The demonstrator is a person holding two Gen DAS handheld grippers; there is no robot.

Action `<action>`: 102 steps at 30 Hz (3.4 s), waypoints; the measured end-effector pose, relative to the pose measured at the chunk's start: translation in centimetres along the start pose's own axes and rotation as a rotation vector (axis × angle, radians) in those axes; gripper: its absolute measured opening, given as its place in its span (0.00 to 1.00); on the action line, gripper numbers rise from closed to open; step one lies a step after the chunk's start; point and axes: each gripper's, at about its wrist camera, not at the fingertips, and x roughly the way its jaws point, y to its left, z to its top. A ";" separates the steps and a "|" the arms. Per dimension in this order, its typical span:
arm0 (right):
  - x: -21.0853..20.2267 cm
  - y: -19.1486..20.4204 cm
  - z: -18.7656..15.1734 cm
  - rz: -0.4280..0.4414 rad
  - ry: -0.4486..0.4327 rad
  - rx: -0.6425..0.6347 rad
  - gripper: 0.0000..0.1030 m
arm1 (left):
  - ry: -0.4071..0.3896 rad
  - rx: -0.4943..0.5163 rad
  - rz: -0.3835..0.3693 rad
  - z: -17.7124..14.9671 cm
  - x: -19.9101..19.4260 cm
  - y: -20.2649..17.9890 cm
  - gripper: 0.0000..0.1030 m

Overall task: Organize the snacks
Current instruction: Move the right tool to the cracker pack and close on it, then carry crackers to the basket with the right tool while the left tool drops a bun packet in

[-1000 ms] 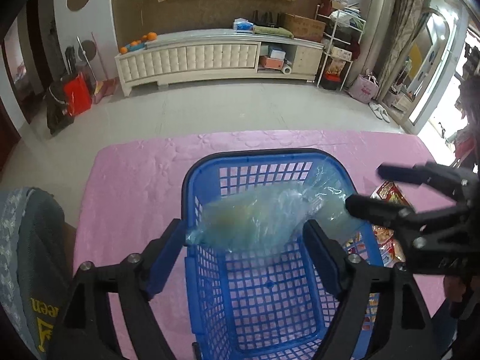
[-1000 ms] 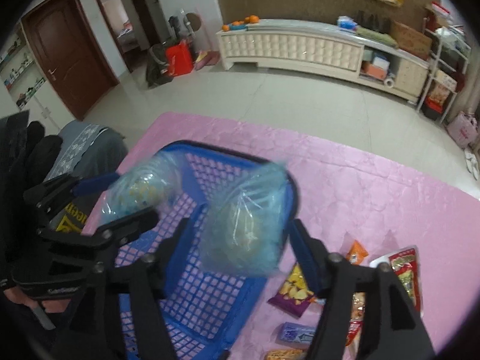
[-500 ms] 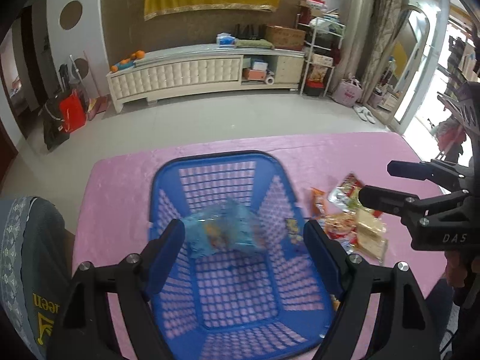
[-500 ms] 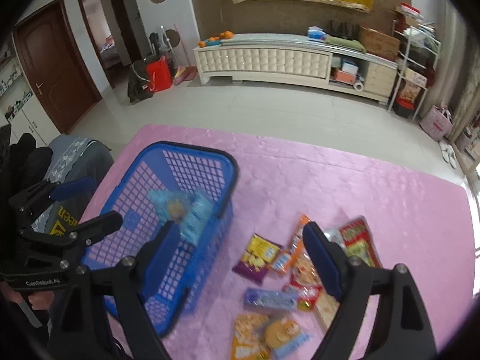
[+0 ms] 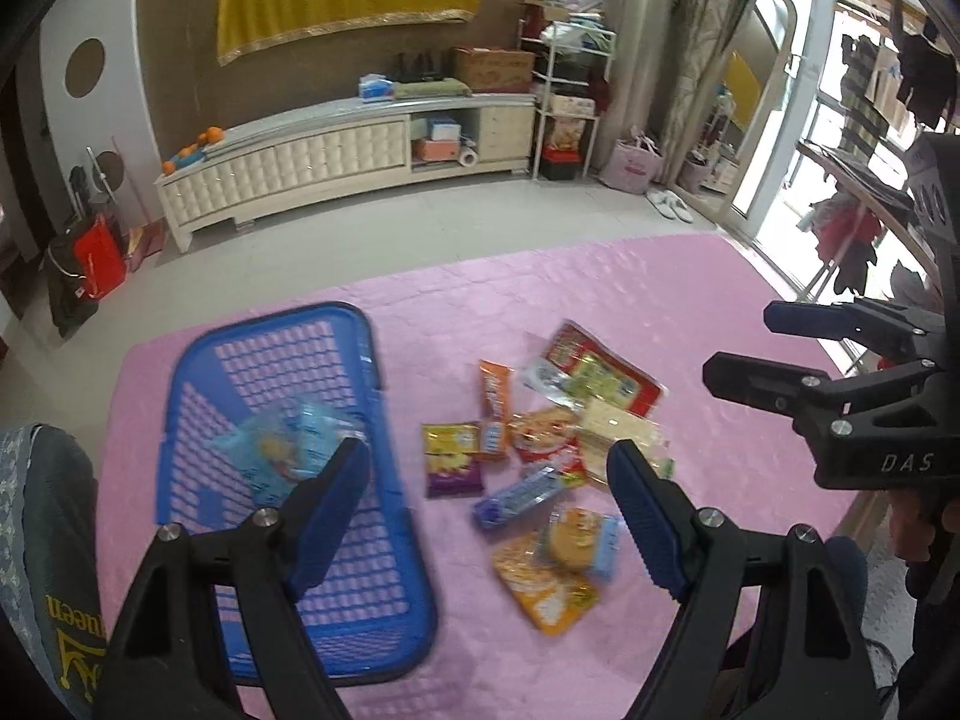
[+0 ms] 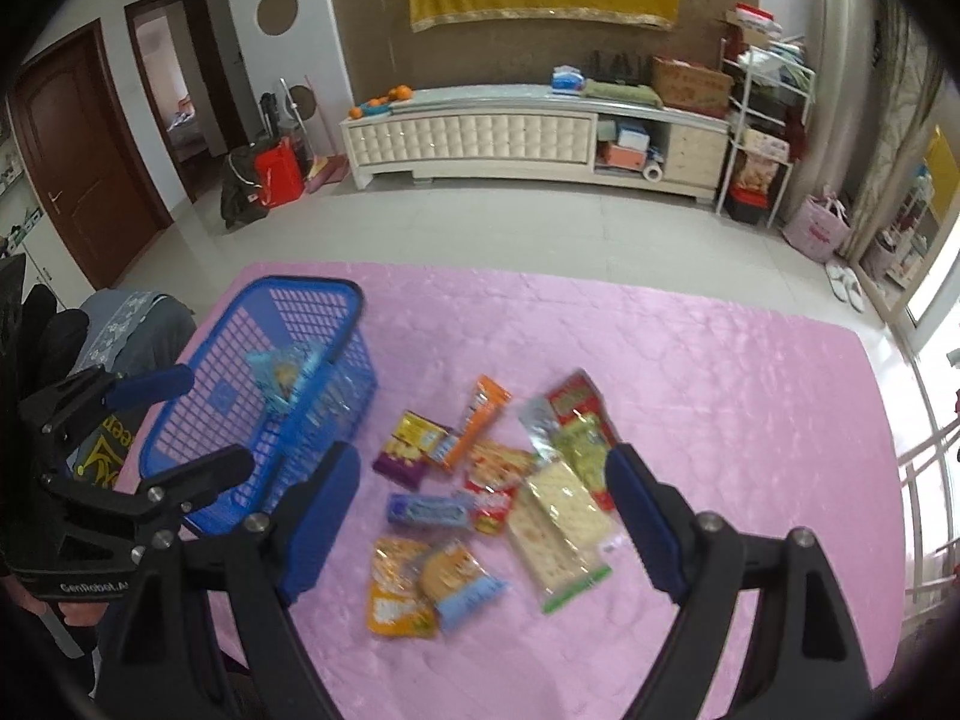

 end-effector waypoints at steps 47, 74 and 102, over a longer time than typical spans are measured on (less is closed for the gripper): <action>18.6 -8.5 -7.2 0.183 0.333 -0.125 0.49 | 0.367 -0.008 -0.144 -8.9 18.6 -6.2 0.50; 0.6 -1.4 -4.9 0.110 0.064 -0.126 0.49 | 0.010 -0.009 -0.058 -4.0 0.0 -2.1 0.49; 7.9 14.8 2.5 0.224 0.121 -0.263 0.49 | -0.008 -0.146 0.088 -3.6 -1.6 14.4 0.49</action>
